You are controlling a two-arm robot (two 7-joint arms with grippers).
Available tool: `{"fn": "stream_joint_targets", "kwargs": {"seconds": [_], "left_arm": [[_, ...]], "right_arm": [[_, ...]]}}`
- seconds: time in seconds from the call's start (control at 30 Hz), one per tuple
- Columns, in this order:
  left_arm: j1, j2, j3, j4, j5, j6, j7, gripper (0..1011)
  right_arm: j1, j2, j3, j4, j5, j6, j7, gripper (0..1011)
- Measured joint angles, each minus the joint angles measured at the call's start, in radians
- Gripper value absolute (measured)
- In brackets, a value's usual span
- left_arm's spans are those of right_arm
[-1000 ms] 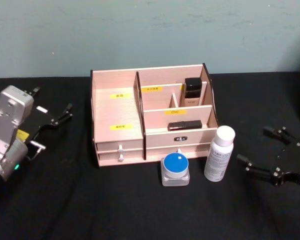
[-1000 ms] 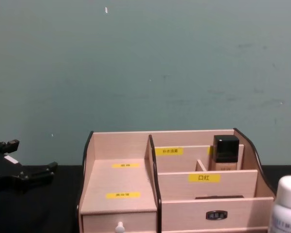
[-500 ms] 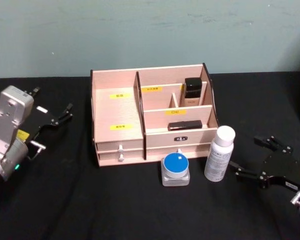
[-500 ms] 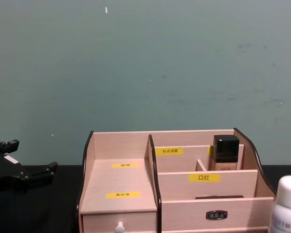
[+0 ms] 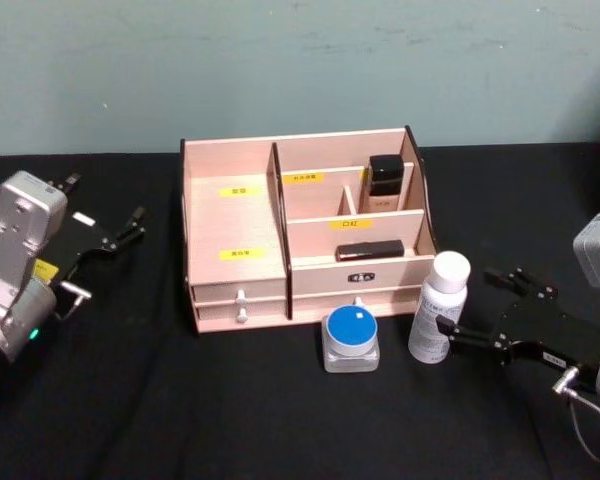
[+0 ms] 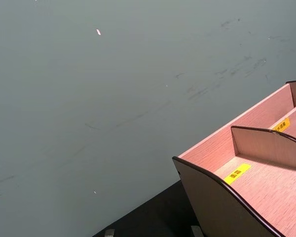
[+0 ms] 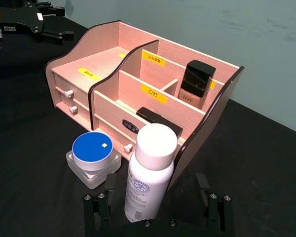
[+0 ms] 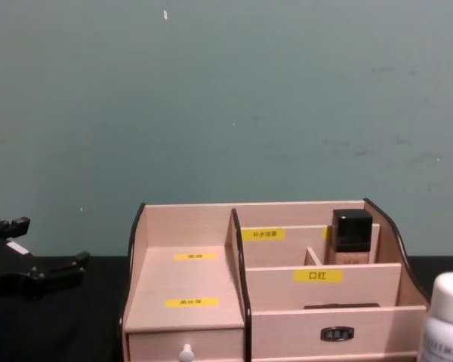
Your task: Pick up the facial cleanser and watermelon frost from the table and place them into the tiered storage box.
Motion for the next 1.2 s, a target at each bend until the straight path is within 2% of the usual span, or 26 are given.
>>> {"fn": "stream_joint_targets", "kwargs": {"seconds": [0.6, 1.2], "left_arm": [[0.000, 0.000, 0.000, 0.000, 0.000, 0.000, 0.000, 1001], [0.000, 0.000, 0.000, 0.000, 0.000, 0.000, 0.000, 1001]], "right_arm": [[0.071, -0.085, -0.010, 0.076, -0.034, 0.007, 0.055, 1003], [0.102, -0.127, -0.016, 0.117, -0.048, 0.021, 0.080, 1002]]}}
